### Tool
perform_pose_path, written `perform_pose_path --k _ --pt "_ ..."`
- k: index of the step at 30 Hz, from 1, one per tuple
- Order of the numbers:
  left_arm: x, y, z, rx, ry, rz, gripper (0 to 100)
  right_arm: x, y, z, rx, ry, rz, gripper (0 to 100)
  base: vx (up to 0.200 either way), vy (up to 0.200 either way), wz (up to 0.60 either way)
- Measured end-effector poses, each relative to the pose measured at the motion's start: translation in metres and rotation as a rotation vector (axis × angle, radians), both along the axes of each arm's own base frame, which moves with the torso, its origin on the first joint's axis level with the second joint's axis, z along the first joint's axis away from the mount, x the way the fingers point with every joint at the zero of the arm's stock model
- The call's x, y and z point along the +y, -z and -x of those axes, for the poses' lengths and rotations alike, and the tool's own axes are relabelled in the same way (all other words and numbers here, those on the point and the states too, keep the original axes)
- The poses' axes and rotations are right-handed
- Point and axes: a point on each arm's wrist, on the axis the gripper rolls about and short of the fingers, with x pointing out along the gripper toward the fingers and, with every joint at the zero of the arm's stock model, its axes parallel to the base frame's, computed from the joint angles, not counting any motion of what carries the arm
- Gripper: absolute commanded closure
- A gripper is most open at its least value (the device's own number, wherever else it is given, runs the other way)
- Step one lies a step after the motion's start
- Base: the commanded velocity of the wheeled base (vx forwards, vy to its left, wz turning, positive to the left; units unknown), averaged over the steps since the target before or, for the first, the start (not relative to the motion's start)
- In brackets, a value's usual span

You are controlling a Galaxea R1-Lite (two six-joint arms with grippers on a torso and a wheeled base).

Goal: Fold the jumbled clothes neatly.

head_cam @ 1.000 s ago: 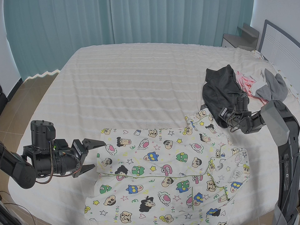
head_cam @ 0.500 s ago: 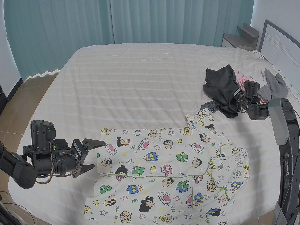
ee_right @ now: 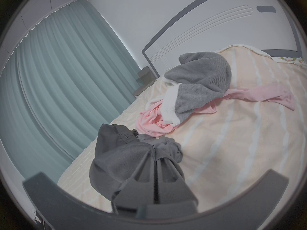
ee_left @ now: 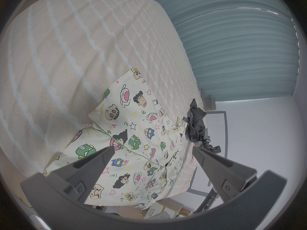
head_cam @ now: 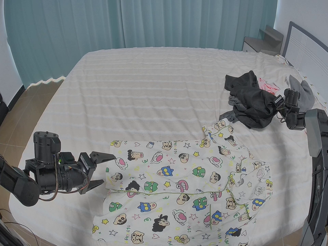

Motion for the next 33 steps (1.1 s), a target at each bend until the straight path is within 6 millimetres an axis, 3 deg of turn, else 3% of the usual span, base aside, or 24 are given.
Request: perform_pose_path --k 10,23,28,33 --pt "0.000 0.000 0.000 0.000 0.000 0.000 0 0.003 0.001 0.007 0.042 -0.033 -0.004 0 0.000 0.000 0.00" --pt "0.000 0.000 0.000 0.000 0.000 0.000 0 -0.001 -0.005 0.045 0.262 -0.135 0.011 0 0.000 0.000 0.00" --pt "0.000 0.000 0.000 -0.001 0.000 0.000 0 0.013 0.000 0.062 0.315 -0.272 -0.014 0 0.000 0.000 0.00" --pt "0.000 0.000 0.000 -0.002 0.000 0.001 0 0.044 0.000 0.074 0.326 -0.444 0.008 0 0.000 0.000 0.00"
